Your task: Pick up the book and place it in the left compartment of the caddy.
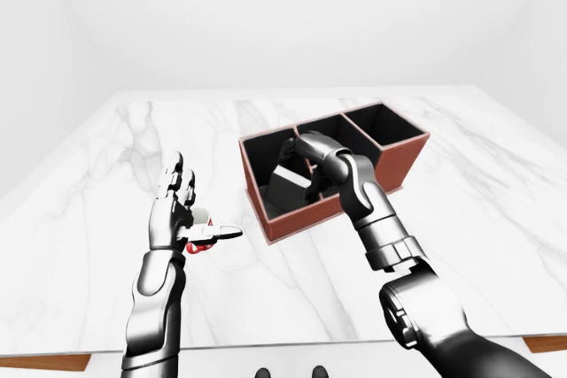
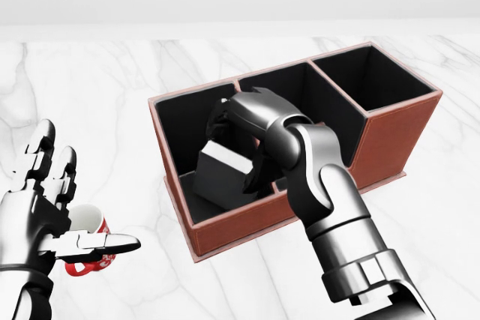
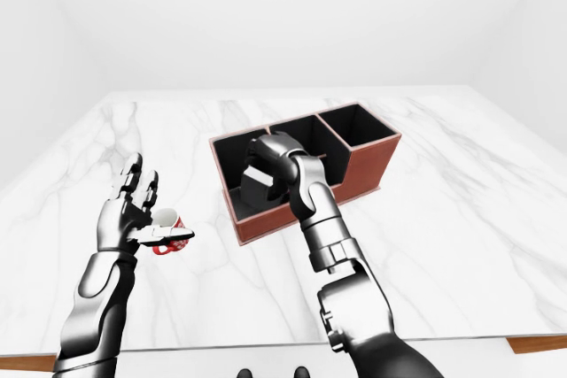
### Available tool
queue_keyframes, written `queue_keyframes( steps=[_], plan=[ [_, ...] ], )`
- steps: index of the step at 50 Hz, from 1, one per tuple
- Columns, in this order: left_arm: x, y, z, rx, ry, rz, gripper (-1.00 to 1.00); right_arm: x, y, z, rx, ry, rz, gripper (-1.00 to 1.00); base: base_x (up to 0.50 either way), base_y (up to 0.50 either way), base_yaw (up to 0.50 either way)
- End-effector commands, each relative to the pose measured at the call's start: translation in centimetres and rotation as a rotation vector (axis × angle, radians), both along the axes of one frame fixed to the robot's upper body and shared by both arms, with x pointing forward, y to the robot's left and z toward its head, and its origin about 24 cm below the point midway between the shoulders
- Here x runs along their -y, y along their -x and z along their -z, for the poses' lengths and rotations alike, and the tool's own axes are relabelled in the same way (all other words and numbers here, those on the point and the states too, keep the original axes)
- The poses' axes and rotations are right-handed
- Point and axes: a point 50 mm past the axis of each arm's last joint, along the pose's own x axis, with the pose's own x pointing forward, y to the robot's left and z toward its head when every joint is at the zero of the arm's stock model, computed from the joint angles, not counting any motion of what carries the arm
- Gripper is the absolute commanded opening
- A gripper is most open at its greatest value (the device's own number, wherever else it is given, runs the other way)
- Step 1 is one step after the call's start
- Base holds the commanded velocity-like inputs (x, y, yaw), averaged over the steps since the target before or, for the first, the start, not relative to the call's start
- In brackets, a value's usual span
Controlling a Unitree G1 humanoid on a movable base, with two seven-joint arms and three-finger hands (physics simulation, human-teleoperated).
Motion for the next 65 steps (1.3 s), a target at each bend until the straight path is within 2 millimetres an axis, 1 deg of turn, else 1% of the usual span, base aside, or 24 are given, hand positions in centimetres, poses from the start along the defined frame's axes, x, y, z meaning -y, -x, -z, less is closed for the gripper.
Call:
queue_keyframes(
  steps=[1, 22, 25, 26, 28, 30, 34, 36, 38, 40, 44, 46, 48, 52, 54, 55, 57, 61, 64, 65],
  plan=[
    [0.0, 0.0, 0.0, 0.0, -0.001, 0.0, 1.0, 0.1, -0.1, -0.1, 0.011, 0.01, 0.009, 1.0, 0.0, 0.0, 0.0],
    [0.0, 0.0, 0.0, 0.001, -0.002, 0.0, 1.0, 0.2, 0.0, 0.5, -0.004, 0.017, 0.013, 1.0, 0.0, 0.0, 0.0],
    [-0.1, -0.1, 0.0, 0.001, -0.001, -0.002, 1.0, 0.0, 0.2, -0.5, 0.016, 0.02, -0.005, 1.0, 0.0, 0.0, 0.0],
    [-0.1, -0.1, -0.1, 0.003, 0.0, -0.004, 1.0, -0.1, 0.3, -1.2, 0.029, 0.024, -0.016, 1.0, 0.0, 0.0, 0.0],
    [-0.1, -0.1, -0.1, 0.003, 0.0, -0.004, 1.0, -0.1, 0.4, -1.5, 0.037, 0.026, -0.019, 1.0, 0.0, 0.0, 0.0],
    [-0.2, -0.1, -0.1, 0.004, 0.0, -0.005, 1.0, -0.2, 0.9, -2.6, 0.065, 0.027, -0.039, 1.0, 0.0, 0.0, 0.0],
    [-0.3, 0.0, -0.2, 0.01, 0.0, -0.006, 1.0, -0.2, 1.4, -4.0, 0.102, -0.003, -0.052, 1.0, 0.0, 0.0, 0.0],
    [-0.4, -0.1, -0.4, 0.017, 0.002, -0.012, 1.0, -0.1, 1.8, -5.0, 0.139, -0.035, -0.064, 1.0, 0.0, 0.0, 0.0],
    [-0.6, -0.1, -0.6, 0.026, 0.003, -0.015, 1.0, -0.2, 2.3, -5.5, 0.165, -0.051, -0.075, 1.0, 0.0, 0.0, 0.0],
    [-0.6, 0.0, -0.7, 0.03, 0.003, -0.017, 1.0, -0.2, 2.6, -5.6, 0.174, -0.05, -0.081, 1.0, 0.0, 0.0, 0.0],
    [-1.1, 0.1, -1.4, 0.059, 0.01, -0.028, 1.0, 0.0, 4.6, -5.8, 0.223, -0.063, -0.098, 1.0, 0.0, 0.0, 0.0],
    [-1.1, 0.3, -1.8, 0.074, 0.005, -0.021, 1.0, 0.3, 4.9, -6.1, 0.24, -0.077, -0.093, 1.0, 0.0, 0.0, 0.0],
    [-1.1, 0.7, -2.1, 0.091, 0.002, -0.022, 1.0, 0.8, 5.2, -6.9, 0.271, -0.117, -0.093, 1.0, 0.0, 0.0, 0.0],
    [-0.8, 0.4, -1.6, 0.067, -0.002, -0.017, 1.0, 1.4, 6.9, -8.6, 0.362, -0.193, -0.123, 1.0, 0.0, 0.0, 0.0],
    [-0.7, 0.4, -1.4, 0.06, -0.008, -0.014, 1.0, 2.0, 7.4, -9.3, 0.422, -0.271, -0.118, 1.0, 0.0, 0.0, 0.0],
    [-0.6, 0.4, -1.5, 0.062, -0.011, -0.014, 1.0, 2.2, 7.6, -9.6, 0.435, -0.342, -0.13, 1.0, 0.0, 0.0, 0.0],
    [-0.6, 0.7, -1.8, 0.077, -0.019, -0.015, 1.0, 2.1, 8.0, -8.9, 0.447, -0.423, -0.138, 1.0, 0.0, 0.0, 0.0],
    [-0.7, 1.4, -2.7, 0.118, -0.029, -0.018, 1.0, 2.2, 8.8, -8.7, 0.481, -0.525, -0.153, 1.0, 0.0, 0.0, 0.0],
    [-0.7, 2.0, -3.5, 0.154, -0.042, -0.013, 1.0, 2.9, 9.4, -9.0, 0.524, -0.616, -0.138, 1.0, 0.0, 0.0, 0.0],
    [-0.7, 2.4, -4.0, 0.178, -0.044, -0.012, 1.0, 3.5, 9.6, -8.8, 0.552, -0.638, -0.103, 1.0, 0.0, 0.0, 0.0]
  ],
)
